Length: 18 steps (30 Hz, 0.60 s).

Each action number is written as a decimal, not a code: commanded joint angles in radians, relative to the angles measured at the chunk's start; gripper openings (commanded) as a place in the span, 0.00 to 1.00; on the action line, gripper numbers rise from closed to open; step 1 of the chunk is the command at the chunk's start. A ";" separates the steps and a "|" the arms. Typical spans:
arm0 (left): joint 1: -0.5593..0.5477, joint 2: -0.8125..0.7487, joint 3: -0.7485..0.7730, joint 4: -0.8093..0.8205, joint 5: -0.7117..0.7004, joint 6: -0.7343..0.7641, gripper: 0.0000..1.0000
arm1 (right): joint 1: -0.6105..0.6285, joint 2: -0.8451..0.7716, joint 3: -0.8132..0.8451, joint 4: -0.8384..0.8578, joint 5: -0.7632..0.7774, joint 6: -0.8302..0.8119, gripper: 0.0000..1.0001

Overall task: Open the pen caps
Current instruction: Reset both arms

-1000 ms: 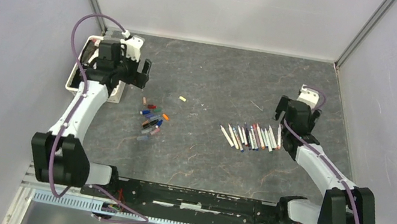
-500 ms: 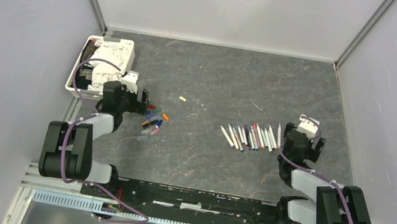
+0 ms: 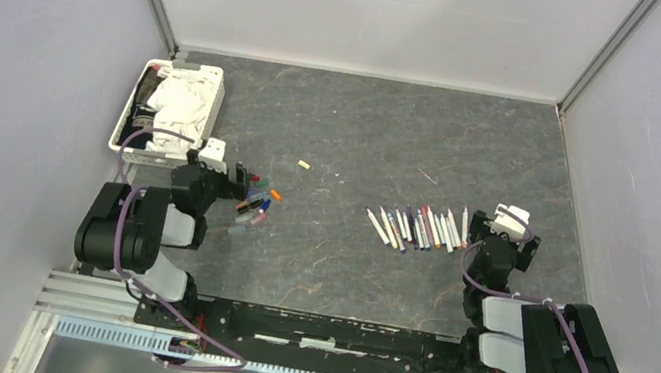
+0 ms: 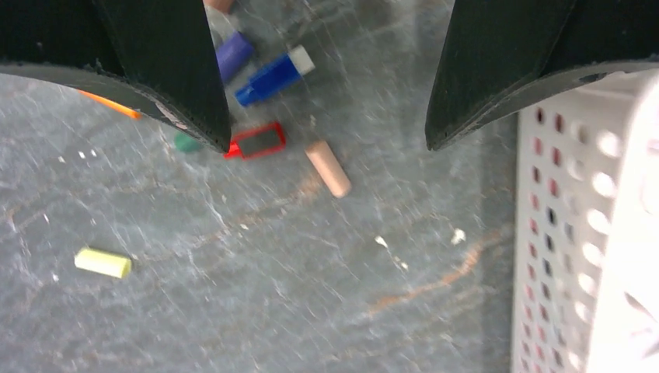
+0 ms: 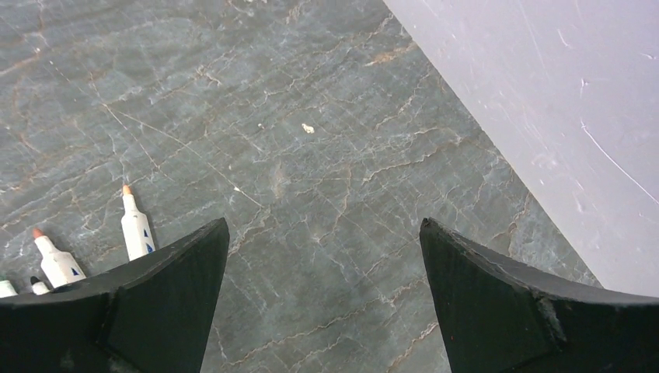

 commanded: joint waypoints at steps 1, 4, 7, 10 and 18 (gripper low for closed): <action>-0.054 0.014 -0.036 0.201 -0.053 0.005 1.00 | -0.005 -0.013 -0.065 0.162 -0.010 -0.015 0.98; -0.055 0.022 -0.013 0.176 -0.065 -0.002 1.00 | -0.004 0.006 -0.063 0.191 -0.033 -0.019 0.98; -0.054 0.022 -0.014 0.190 -0.065 -0.005 1.00 | -0.005 -0.002 -0.054 0.174 -0.020 0.000 0.98; -0.051 0.018 0.003 0.149 -0.109 -0.023 1.00 | -0.006 -0.045 -0.043 0.129 -0.026 -0.004 0.98; -0.052 0.020 0.012 0.135 -0.160 -0.043 1.00 | -0.005 -0.069 -0.003 0.055 -0.012 0.031 0.98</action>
